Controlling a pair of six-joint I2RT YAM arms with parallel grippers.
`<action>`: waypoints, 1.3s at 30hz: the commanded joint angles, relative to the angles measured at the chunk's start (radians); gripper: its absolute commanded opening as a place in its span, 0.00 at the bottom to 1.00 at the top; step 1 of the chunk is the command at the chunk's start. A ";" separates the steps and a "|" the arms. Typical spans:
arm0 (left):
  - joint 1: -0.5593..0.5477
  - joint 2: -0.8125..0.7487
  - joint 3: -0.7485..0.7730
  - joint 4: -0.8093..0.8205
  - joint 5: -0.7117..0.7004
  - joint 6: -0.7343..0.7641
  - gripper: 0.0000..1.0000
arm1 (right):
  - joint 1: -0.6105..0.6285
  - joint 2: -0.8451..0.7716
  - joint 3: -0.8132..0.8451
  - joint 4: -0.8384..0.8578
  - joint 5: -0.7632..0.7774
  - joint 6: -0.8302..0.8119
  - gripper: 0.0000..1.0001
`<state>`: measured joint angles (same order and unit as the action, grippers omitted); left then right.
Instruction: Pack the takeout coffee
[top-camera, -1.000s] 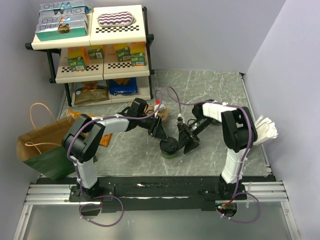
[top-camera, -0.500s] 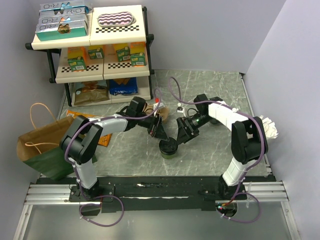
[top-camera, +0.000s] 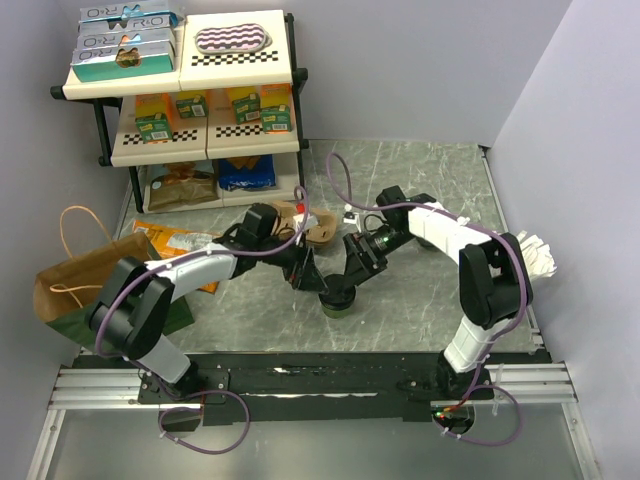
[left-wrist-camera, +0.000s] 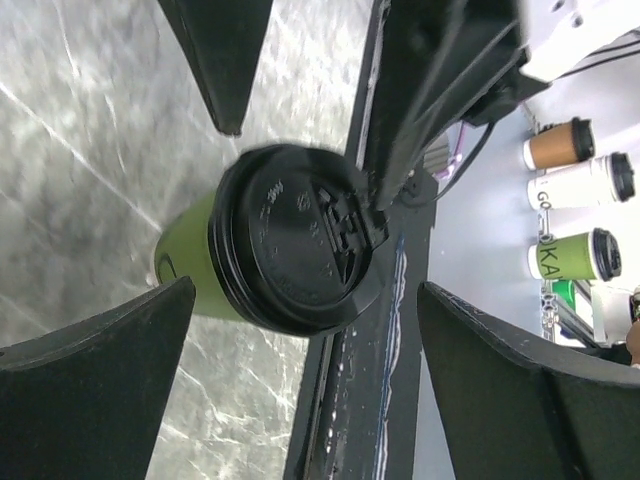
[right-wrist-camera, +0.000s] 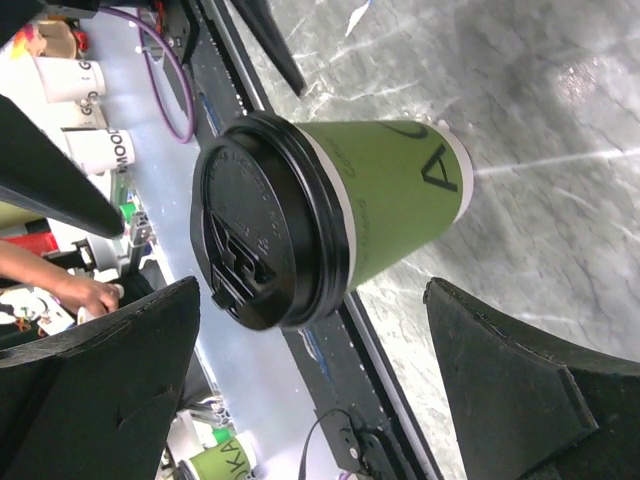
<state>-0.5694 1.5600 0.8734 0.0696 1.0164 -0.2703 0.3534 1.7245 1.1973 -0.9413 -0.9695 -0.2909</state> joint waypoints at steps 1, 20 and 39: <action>-0.032 -0.026 -0.028 0.030 -0.056 0.023 0.99 | 0.027 0.026 0.041 0.029 -0.026 0.010 1.00; -0.121 0.009 -0.030 0.047 -0.157 0.083 1.00 | 0.041 0.092 0.005 0.068 0.000 0.058 0.98; -0.187 0.034 0.013 -0.036 -0.340 0.321 0.99 | 0.041 0.126 0.004 0.062 0.005 0.056 0.97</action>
<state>-0.7349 1.5749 0.8761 0.0845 0.8078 -0.0917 0.3885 1.8343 1.1995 -0.8940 -0.9806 -0.2272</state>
